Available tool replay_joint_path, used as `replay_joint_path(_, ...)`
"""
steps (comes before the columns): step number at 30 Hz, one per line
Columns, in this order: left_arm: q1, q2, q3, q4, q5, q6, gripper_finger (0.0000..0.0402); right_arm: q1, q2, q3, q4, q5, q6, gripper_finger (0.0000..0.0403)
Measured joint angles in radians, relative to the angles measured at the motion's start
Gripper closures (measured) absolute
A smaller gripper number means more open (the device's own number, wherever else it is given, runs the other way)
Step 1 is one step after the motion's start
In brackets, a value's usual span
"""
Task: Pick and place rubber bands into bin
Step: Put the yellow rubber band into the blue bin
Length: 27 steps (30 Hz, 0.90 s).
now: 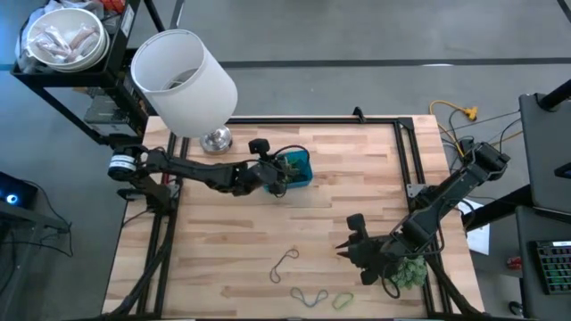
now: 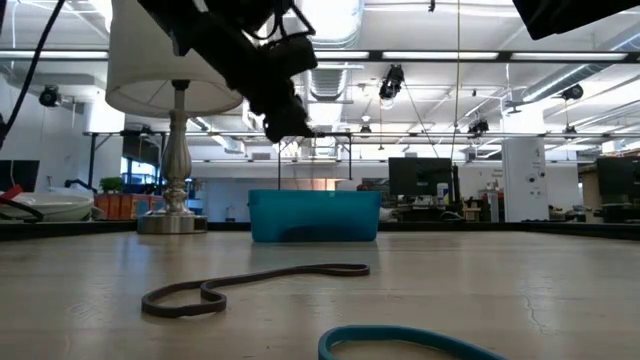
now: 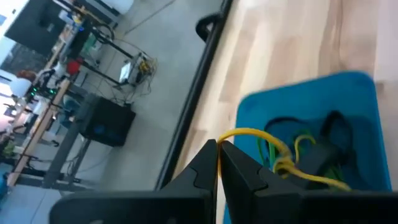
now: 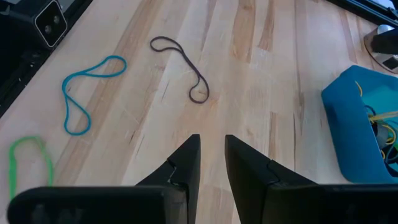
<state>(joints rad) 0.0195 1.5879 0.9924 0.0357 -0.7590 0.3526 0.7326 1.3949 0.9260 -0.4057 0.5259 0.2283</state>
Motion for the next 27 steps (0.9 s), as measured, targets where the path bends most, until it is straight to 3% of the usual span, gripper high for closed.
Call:
replay_joint_path(8, 0.012, 0.0, -0.072, -0.01, 0.08, -0.06, 0.0402, 0.0, 0.0, -0.003, 0.0, 0.0, 0.004, 0.0335)
replay_joint_path(17, 0.029, -0.002, -0.101, -0.066, 0.291, -0.147, 0.0402, 0.0, 0.0, -0.007, 0.002, 0.0, 0.007, 0.0335)
replay_joint_path(27, 0.047, -0.002, -0.103, -0.08, 0.298, -0.163, 0.0401, 0.0, 0.0, -0.016, 0.008, 0.0, 0.008, 0.0335)
